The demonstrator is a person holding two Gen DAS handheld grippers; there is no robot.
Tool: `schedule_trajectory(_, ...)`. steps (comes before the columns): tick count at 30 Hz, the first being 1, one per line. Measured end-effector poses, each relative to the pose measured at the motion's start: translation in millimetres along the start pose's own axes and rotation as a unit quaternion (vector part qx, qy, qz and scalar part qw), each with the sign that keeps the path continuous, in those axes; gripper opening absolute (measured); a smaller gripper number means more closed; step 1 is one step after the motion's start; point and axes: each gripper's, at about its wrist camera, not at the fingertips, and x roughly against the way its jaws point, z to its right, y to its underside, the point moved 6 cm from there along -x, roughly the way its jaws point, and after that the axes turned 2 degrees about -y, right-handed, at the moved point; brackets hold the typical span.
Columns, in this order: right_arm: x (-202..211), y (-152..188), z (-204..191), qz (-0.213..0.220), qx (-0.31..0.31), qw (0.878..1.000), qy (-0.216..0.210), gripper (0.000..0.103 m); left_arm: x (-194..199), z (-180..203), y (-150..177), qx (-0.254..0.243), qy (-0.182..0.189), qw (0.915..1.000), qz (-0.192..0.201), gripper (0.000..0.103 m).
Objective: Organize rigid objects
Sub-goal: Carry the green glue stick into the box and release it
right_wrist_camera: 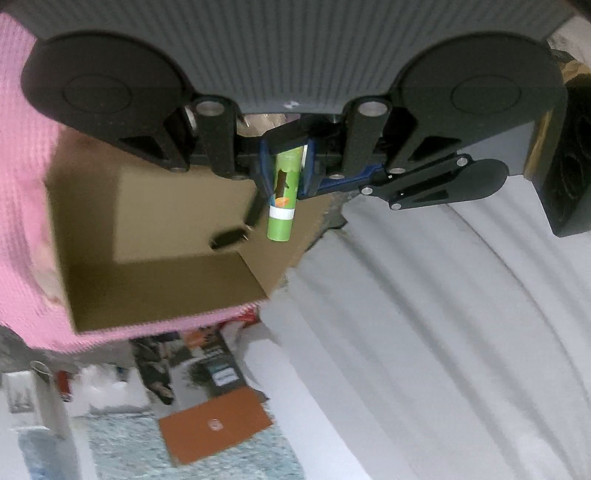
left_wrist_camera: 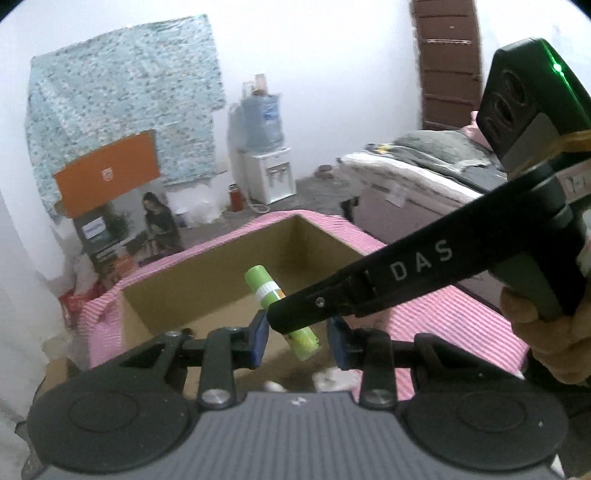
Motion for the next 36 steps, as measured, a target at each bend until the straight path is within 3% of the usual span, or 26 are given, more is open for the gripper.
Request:
schedule_trajectory(4, -41.8, -36.0, 9.4, -0.034, -0.015, 0.999, -0.012, 0.018, -31.3, -39.8, -10.4, 0.03, 0.009, 0.9981, -0.052, 0.036)
schedule_trajectory(8, -100.8, -56.7, 35.4, -0.096, -0.065, 0.993, -0.017, 0.018, -80.4, -76.0, -7.6, 0.07, 0.029, 0.9888, -0.128, 0.035)
schedule_trajectory(13, -157.3, -55.4, 64.5, -0.165, -0.125, 0.978, -0.021, 0.018, -123.7, -105.1, 11.6, 0.099, 0.037, 0.9738, -0.202, 0.036)
schedule_trajectory(16, -180.1, -47.2, 77.4, -0.201, -0.152, 0.967, -0.024, 0.018, -134.4, -115.4, 22.1, 0.106, 0.031, 0.9682, -0.224, 0.038)
schedule_trajectory(20, -200.0, -38.2, 84.1, -0.233, -0.17, 0.957, -0.024, 0.019, -138.9, -123.5, 23.9, 0.115, 0.029, 0.9664, -0.228, 0.051)
schedule_trajectory(24, -200.6, -39.2, 84.1, -0.227, -0.173, 0.958, -0.031, 0.021, -130.9, -123.1, 20.0, 0.115, 0.024, 0.9689, -0.218, 0.055)
schedule_trajectory(31, -145.1, -50.1, 76.4, -0.171, -0.148, 0.974, -0.032, 0.025, -96.1, -115.7, 5.0, 0.106, 0.017, 0.9793, -0.172, 0.066)
schedule_trajectory(36, -78.1, -51.8, 59.3, -0.109, -0.109, 0.988, -0.03, 0.028, -49.6, -103.2, -4.5, 0.088, 0.006, 0.9889, -0.119, 0.078)
